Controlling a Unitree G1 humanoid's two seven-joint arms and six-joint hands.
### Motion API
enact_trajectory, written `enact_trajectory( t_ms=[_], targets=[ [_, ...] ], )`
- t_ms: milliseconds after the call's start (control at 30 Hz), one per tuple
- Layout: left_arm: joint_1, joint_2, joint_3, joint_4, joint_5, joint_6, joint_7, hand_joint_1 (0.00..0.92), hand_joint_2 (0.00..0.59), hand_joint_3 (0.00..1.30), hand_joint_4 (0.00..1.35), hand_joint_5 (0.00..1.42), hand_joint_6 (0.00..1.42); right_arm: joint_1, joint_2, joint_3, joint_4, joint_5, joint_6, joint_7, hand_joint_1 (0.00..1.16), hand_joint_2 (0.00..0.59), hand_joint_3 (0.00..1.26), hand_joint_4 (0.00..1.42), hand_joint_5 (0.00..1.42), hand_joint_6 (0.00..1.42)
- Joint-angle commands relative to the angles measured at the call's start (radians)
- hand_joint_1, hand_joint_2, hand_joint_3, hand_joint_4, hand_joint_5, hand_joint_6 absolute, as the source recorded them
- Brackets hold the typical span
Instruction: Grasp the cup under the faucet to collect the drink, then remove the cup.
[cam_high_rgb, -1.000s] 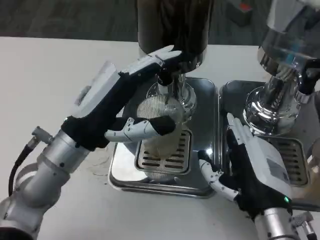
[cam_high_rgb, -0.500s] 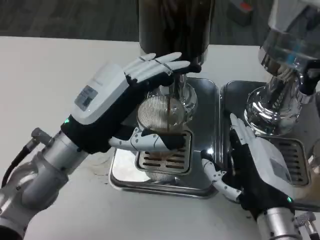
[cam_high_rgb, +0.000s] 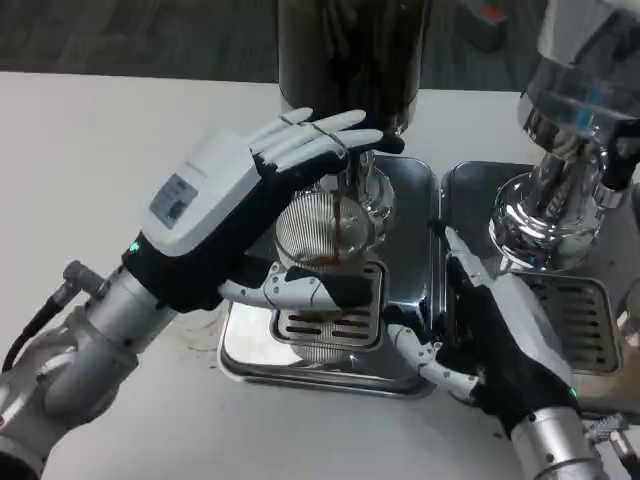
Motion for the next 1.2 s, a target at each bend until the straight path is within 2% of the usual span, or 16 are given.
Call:
enact_trajectory(
  t_ms=[33,300,633,733,1200],
  targets=[
    [0.011,0.007,-0.044,-0.014,0.04,-0.014,-0.01,0.0,0.105,0.29,0.18,0.36,0.19,-0.019,-0.012,-0.02,0.032,0.049,-0.046,0.031,0.64,0.344,0.0,0.0,0.0,0.05],
    [0.006,0.012,-0.055,-0.016,0.039,-0.005,0.005,0.0,0.104,0.3,0.18,0.36,0.19,-0.058,-0.007,-0.047,0.089,0.114,-0.079,0.065,0.65,0.319,0.0,0.0,0.0,0.04],
    [0.003,0.019,-0.067,-0.019,0.028,0.002,0.008,0.0,0.115,0.3,0.19,0.37,0.19,-0.12,0.019,-0.053,0.153,0.163,-0.098,0.086,0.66,0.28,0.0,0.0,0.0,0.0],
    [0.004,0.021,-0.068,-0.018,0.023,0.003,0.008,0.0,0.115,0.3,0.19,0.38,0.2,-0.137,0.02,-0.052,0.168,0.17,-0.101,0.091,0.66,0.263,0.0,0.0,0.0,0.0],
    [0.007,0.023,-0.067,-0.016,0.016,0.009,0.008,0.0,0.117,0.3,0.19,0.39,0.21,-0.2,0.028,-0.05,0.226,0.187,-0.11,0.106,0.66,0.257,0.0,0.0,0.0,0.0]
  ],
)
